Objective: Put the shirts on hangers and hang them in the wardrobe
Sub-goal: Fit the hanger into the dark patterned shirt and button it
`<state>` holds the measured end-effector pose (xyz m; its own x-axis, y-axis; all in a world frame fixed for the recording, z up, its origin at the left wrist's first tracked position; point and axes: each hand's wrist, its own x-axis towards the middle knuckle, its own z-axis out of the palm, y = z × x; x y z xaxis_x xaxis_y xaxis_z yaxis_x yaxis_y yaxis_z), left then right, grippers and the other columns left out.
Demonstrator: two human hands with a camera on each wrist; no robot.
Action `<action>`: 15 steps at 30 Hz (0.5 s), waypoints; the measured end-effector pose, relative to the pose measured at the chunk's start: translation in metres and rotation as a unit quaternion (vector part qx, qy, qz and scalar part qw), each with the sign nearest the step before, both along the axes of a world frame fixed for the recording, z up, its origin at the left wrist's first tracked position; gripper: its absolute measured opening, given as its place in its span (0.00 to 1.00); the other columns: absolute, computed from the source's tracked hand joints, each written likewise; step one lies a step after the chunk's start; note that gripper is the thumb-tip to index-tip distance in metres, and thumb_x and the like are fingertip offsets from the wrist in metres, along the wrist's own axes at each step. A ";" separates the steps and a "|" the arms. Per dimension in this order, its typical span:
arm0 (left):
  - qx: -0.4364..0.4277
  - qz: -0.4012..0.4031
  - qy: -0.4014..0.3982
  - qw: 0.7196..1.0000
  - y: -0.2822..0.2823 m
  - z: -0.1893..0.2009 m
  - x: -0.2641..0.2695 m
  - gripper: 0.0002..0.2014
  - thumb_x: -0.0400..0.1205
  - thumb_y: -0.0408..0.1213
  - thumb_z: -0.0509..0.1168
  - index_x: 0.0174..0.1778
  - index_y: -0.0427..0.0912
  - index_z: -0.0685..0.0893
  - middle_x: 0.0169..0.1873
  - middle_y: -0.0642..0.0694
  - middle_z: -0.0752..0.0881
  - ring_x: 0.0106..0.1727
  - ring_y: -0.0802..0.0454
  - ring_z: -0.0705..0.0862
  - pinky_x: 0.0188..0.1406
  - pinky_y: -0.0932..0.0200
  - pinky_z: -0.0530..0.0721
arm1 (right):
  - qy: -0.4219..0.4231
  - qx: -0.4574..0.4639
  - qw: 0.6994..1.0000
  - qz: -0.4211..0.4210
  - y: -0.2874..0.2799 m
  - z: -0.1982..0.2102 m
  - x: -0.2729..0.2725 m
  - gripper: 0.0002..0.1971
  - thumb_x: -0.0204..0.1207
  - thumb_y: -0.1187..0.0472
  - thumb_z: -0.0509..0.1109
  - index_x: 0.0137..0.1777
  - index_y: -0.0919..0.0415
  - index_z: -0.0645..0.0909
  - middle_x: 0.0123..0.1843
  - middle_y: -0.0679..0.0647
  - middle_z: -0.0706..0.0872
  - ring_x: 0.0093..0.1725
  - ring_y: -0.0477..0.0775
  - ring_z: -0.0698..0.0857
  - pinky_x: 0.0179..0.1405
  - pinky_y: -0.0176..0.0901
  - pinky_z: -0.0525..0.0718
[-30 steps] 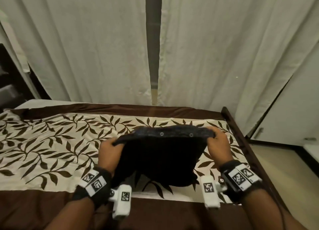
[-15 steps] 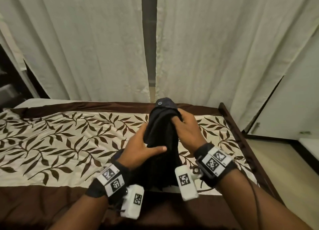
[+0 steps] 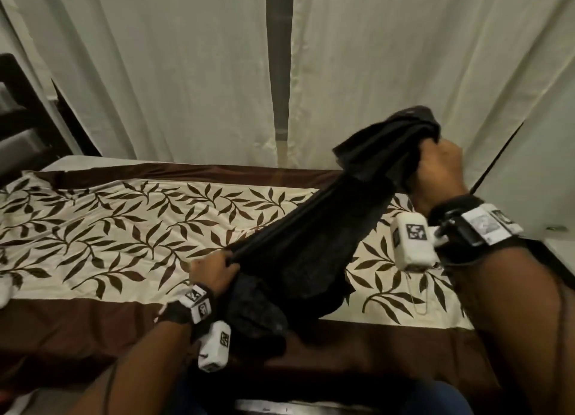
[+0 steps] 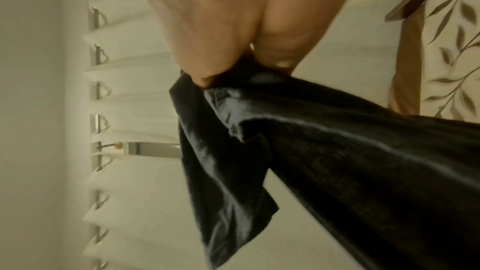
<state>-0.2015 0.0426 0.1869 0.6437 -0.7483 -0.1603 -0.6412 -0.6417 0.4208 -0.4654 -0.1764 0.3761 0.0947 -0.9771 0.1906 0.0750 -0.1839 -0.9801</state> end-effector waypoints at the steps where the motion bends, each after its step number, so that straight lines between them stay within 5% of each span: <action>1: -0.042 -0.005 0.038 0.998 0.001 0.016 0.009 0.07 0.84 0.45 0.65 0.52 0.58 0.88 0.44 0.48 0.91 0.52 0.46 0.89 0.62 0.48 0.80 | 0.028 0.002 0.999 -0.032 -0.017 -0.009 -0.011 0.13 0.76 0.48 0.64 0.47 0.54 0.85 0.47 0.59 0.89 0.51 0.66 0.89 0.53 0.67 0.89; 4: -0.149 -0.043 0.240 0.958 0.005 0.071 0.023 0.08 0.84 0.40 0.67 0.51 0.46 0.91 0.42 0.43 0.92 0.48 0.43 0.91 0.55 0.43 0.87 | 0.071 0.017 0.995 -0.072 -0.040 -0.031 -0.038 0.10 0.76 0.50 0.64 0.40 0.51 0.85 0.44 0.60 0.86 0.50 0.67 0.89 0.47 0.64 0.88; 6: -0.169 -0.064 0.288 0.940 0.005 0.102 0.021 0.09 0.85 0.38 0.66 0.53 0.41 0.91 0.45 0.38 0.92 0.51 0.38 0.91 0.57 0.38 0.87 | 0.103 0.026 0.993 -0.053 -0.029 -0.030 -0.045 0.09 0.80 0.57 0.62 0.49 0.60 0.83 0.45 0.61 0.82 0.45 0.59 0.83 0.44 0.56 0.82; 8: -0.185 -0.084 0.184 0.962 0.000 0.119 0.021 0.11 0.85 0.41 0.65 0.51 0.43 0.92 0.44 0.40 0.92 0.52 0.38 0.90 0.60 0.38 0.83 | 0.130 0.036 0.990 -0.041 -0.030 -0.033 -0.050 0.08 0.81 0.60 0.60 0.55 0.60 0.79 0.48 0.59 0.81 0.49 0.56 0.80 0.51 0.54 0.81; 10: -0.189 -0.088 0.047 0.977 -0.001 0.128 0.022 0.14 0.82 0.47 0.62 0.52 0.49 0.92 0.41 0.50 0.92 0.49 0.49 0.89 0.59 0.46 0.81 | 0.137 0.074 0.987 -0.025 -0.036 -0.035 -0.054 0.04 0.82 0.60 0.61 0.50 0.57 0.76 0.44 0.54 0.80 0.48 0.56 0.81 0.53 0.53 0.84; 11: -0.213 -0.086 0.054 0.972 -0.001 0.133 0.020 0.14 0.80 0.47 0.62 0.50 0.49 0.92 0.39 0.52 0.92 0.44 0.53 0.88 0.53 0.50 0.82 | 0.145 0.079 0.986 -0.028 -0.037 -0.033 -0.056 0.04 0.81 0.58 0.62 0.45 0.54 0.76 0.42 0.52 0.80 0.47 0.56 0.82 0.55 0.55 0.85; 13: -0.305 -0.059 0.217 0.926 -0.003 0.138 0.014 0.11 0.83 0.36 0.63 0.42 0.44 0.92 0.34 0.50 0.91 0.35 0.55 0.87 0.39 0.58 0.84 | 0.132 0.077 0.988 -0.037 -0.037 -0.025 -0.057 0.05 0.79 0.56 0.62 0.40 0.49 0.74 0.40 0.49 0.80 0.45 0.55 0.83 0.56 0.57 0.87; 15: -0.372 -0.019 0.390 0.842 -0.005 0.142 0.003 0.12 0.85 0.29 0.62 0.39 0.37 0.88 0.33 0.43 0.90 0.33 0.51 0.88 0.36 0.59 0.86 | 0.106 0.058 0.992 -0.035 -0.027 -0.010 -0.057 0.09 0.82 0.58 0.59 0.39 0.49 0.72 0.37 0.46 0.80 0.35 0.43 0.84 0.45 0.39 0.87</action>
<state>-0.1980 0.0378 0.3287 0.5327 -0.8463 -0.0012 0.0018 -0.0003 1.0000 -0.5225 -0.2030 0.3663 0.0506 -0.9970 0.0589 -0.1437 -0.0656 -0.9875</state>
